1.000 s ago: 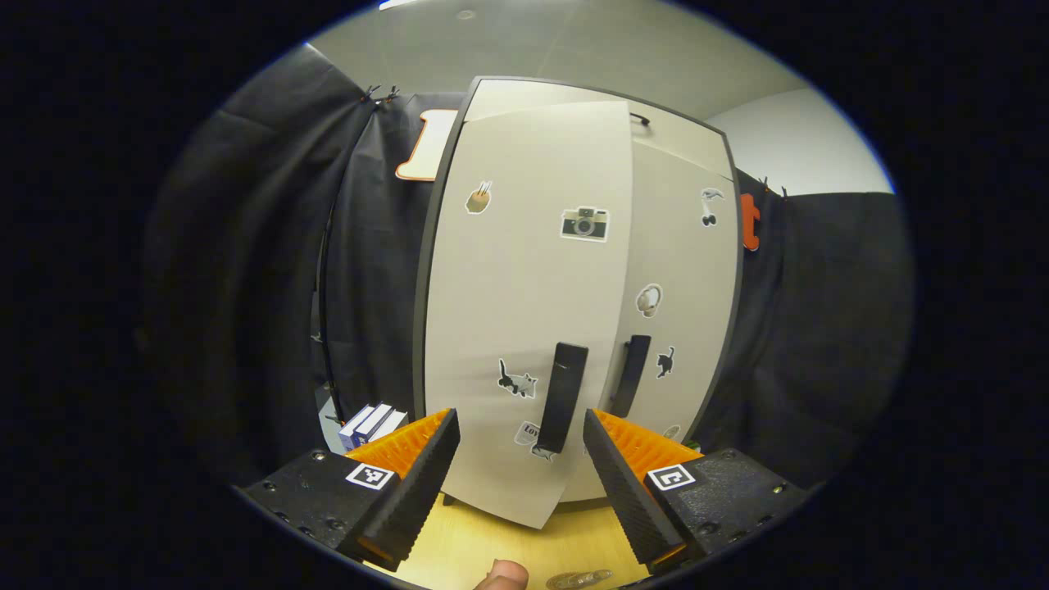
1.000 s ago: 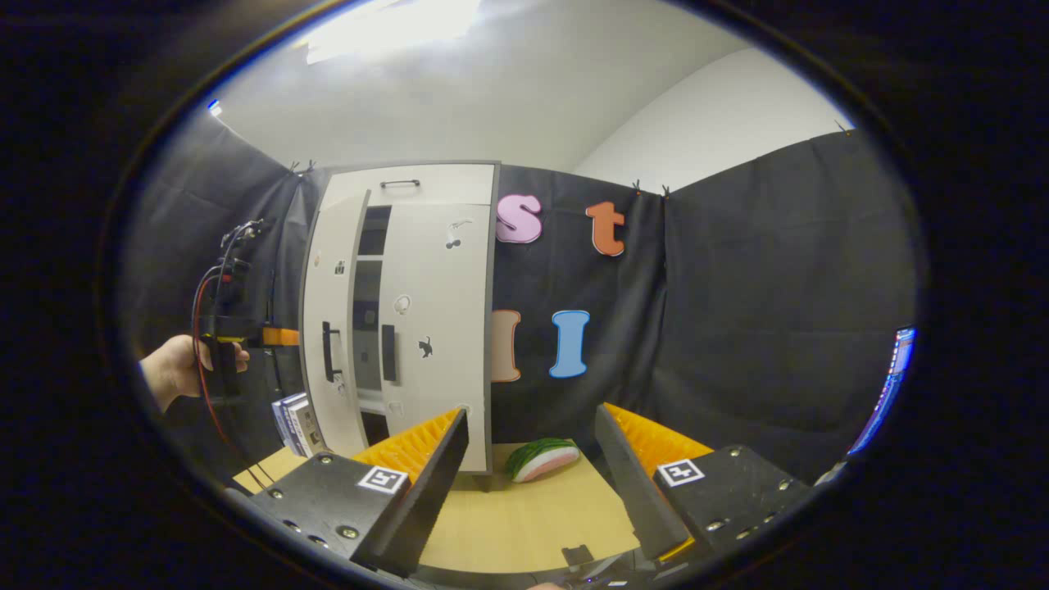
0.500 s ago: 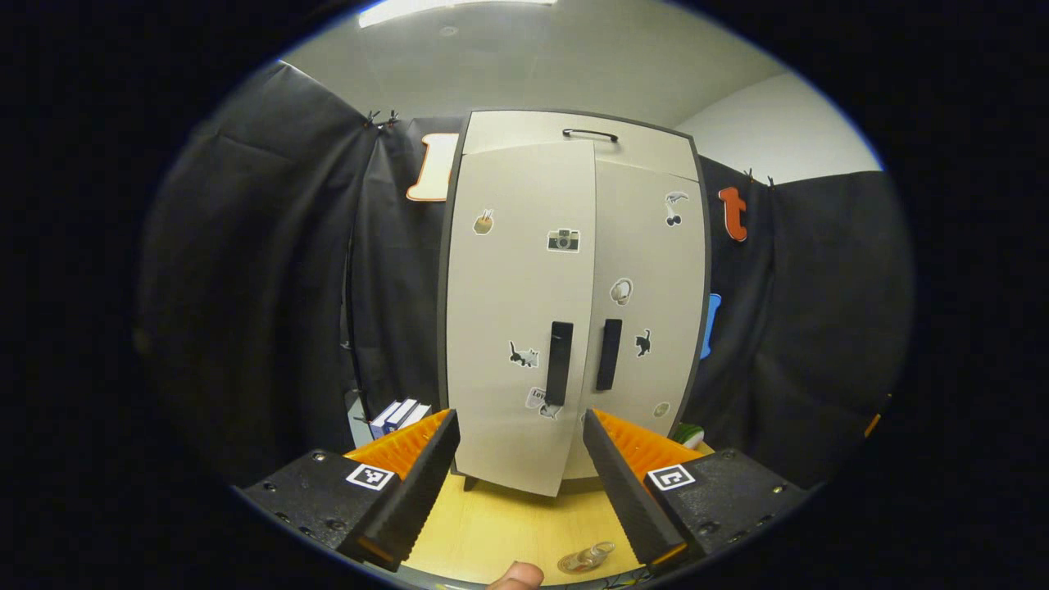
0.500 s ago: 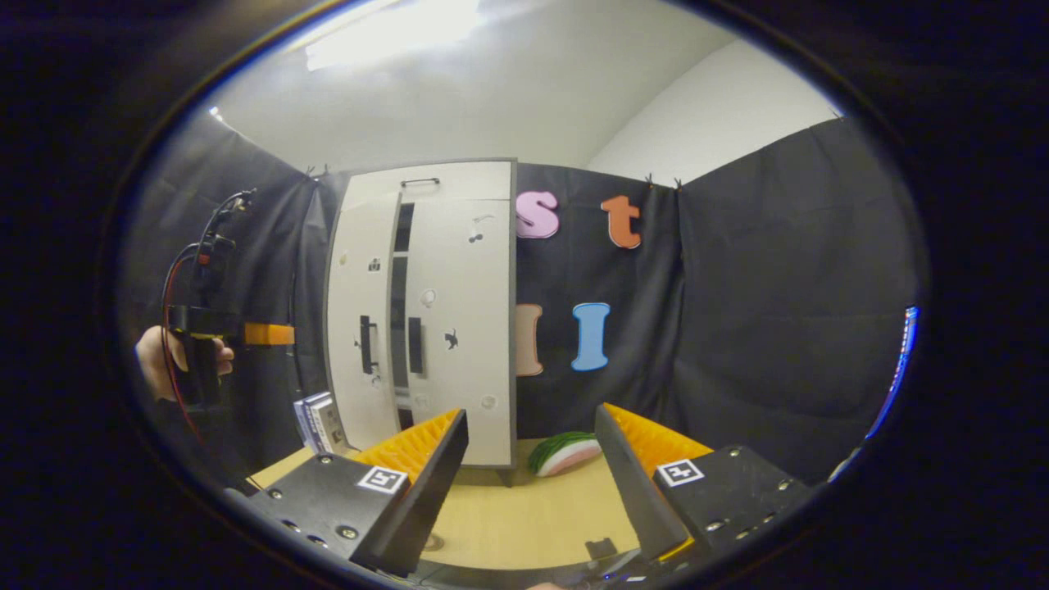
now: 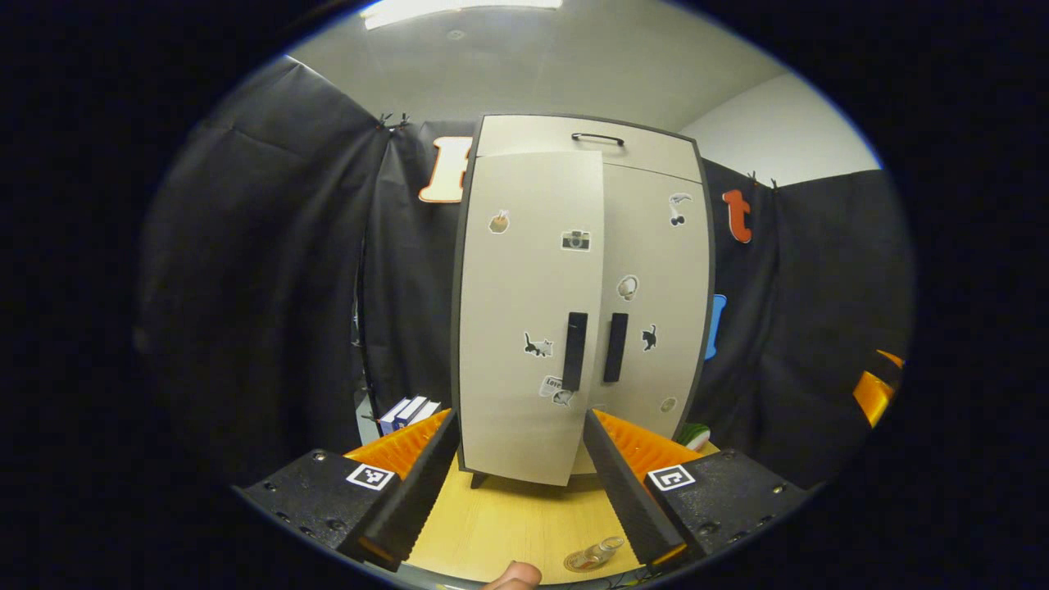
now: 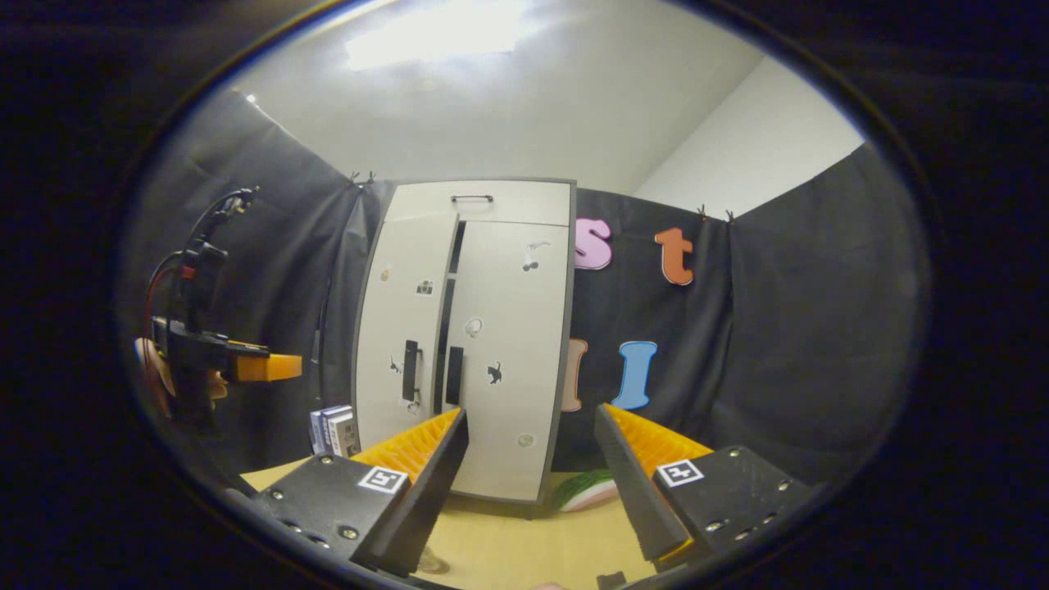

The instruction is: Grasp the bottle in the cabinet with the left hand and place it on the coaster, then close the right door with the right hand and the left door with the left hand.

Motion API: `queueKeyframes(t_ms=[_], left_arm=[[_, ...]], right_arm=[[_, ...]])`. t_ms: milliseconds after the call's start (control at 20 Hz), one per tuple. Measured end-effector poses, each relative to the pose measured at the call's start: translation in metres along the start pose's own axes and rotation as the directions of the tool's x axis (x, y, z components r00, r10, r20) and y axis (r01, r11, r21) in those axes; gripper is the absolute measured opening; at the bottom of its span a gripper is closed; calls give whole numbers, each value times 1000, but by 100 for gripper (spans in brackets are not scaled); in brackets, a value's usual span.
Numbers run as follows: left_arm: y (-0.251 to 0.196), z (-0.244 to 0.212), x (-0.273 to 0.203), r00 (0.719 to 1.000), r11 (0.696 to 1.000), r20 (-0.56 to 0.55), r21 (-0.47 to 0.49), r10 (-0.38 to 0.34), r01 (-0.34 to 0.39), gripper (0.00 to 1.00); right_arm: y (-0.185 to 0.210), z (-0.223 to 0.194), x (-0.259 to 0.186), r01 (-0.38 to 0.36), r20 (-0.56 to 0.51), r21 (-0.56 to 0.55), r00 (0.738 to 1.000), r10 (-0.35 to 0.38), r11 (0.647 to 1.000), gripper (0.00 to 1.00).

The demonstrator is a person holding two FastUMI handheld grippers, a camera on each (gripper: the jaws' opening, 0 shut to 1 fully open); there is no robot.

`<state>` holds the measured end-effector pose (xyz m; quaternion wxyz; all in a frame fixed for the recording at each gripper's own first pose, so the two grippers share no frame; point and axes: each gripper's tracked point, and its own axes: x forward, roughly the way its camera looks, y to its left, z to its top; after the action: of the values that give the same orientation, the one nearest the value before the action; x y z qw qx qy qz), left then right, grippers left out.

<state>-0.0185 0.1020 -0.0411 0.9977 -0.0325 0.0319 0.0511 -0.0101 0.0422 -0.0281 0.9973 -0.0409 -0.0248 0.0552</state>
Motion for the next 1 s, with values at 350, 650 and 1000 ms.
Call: queueKeyframes(t_ms=[350, 650, 1000], left_arm=[[-24, -17, -3, 997, 997, -3, 1, -78, 78, 96], [-29, -26, -8, 993, 992, 3, 45, -122, 121, 96], [-26, -19, -1, 985, 986, 42, 41, -165, 164, 96]], right_arm=[[33, -23, 22, -25, -46, -19, 999, 24, 1000, 89], [54, -39, 27, -3, -93, 25, 996, 5, 1000, 89], [53, -54, 33, 82, -139, 99, 988, -68, 992, 89]])
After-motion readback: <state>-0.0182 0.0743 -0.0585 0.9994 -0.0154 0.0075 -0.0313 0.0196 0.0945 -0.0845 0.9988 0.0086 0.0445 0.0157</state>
